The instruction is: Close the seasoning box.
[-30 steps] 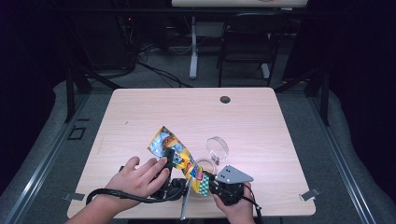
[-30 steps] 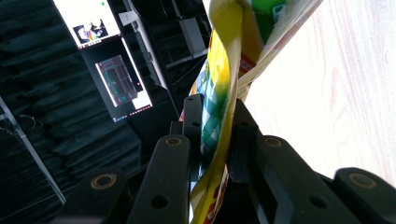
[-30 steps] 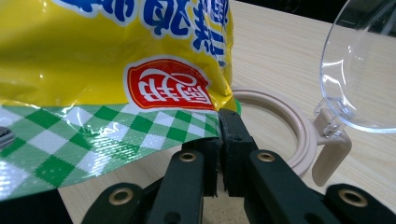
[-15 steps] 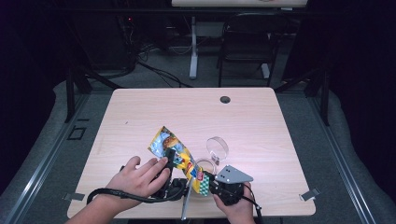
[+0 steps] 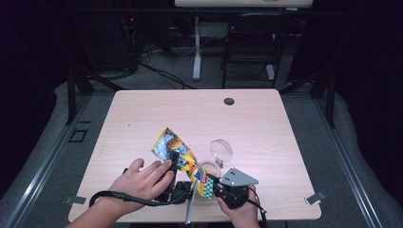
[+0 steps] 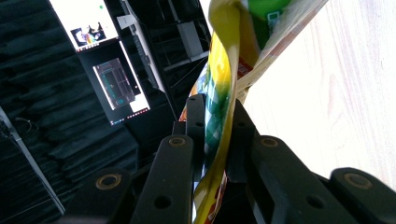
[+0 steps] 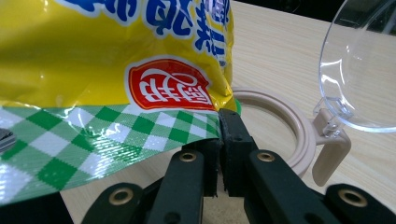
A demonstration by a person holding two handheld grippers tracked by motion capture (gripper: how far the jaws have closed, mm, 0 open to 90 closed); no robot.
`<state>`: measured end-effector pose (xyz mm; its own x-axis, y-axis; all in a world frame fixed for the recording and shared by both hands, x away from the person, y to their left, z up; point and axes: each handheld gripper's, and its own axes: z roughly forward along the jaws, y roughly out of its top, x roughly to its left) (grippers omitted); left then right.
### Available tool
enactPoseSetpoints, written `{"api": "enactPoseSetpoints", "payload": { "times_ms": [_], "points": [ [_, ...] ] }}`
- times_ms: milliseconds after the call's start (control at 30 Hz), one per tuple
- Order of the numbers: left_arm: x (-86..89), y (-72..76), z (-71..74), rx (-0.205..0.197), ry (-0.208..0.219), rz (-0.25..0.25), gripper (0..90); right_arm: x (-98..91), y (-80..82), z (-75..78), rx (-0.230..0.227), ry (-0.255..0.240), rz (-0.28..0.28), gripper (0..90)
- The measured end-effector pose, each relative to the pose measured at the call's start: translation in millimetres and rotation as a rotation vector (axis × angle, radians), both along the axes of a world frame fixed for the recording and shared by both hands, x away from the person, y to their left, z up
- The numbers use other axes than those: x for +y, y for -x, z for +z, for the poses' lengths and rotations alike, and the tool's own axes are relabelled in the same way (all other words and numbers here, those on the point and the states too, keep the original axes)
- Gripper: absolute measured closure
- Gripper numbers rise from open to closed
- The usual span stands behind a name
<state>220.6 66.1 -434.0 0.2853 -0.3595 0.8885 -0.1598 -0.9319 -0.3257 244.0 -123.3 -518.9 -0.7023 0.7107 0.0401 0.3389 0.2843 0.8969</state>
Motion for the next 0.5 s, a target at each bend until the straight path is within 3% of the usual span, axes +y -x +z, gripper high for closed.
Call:
{"api": "enactPoseSetpoints", "payload": {
  "times_ms": [500],
  "points": [
    [-1.8,0.8,3.8,-0.003,-0.003,-0.014,84.6,-0.4,2.0,2.1,-0.001,-0.007,0.008,87.3]
  ]
}}
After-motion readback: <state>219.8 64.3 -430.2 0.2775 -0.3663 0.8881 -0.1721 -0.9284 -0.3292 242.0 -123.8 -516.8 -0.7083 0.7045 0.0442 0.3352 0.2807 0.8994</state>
